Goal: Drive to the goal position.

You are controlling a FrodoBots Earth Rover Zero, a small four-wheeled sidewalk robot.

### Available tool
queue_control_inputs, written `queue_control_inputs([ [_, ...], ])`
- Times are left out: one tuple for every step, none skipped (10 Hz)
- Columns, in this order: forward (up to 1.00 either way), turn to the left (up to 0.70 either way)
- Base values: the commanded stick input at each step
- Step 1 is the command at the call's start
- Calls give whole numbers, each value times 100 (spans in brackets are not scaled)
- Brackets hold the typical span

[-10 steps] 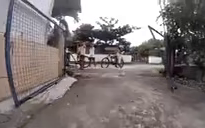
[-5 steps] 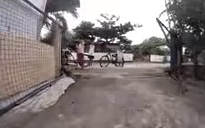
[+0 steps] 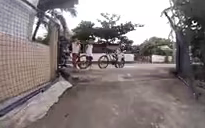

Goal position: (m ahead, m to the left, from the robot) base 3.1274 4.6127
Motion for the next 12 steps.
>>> queue_control_inputs([
  [0, 0],
  [0, 0],
  [0, 0],
  [0, 0],
  [0, 0],
  [0, 0],
  [0, 0],
  [0, 0],
  [0, 0],
  [44, 0],
  [70, 0],
  [70, 0],
])
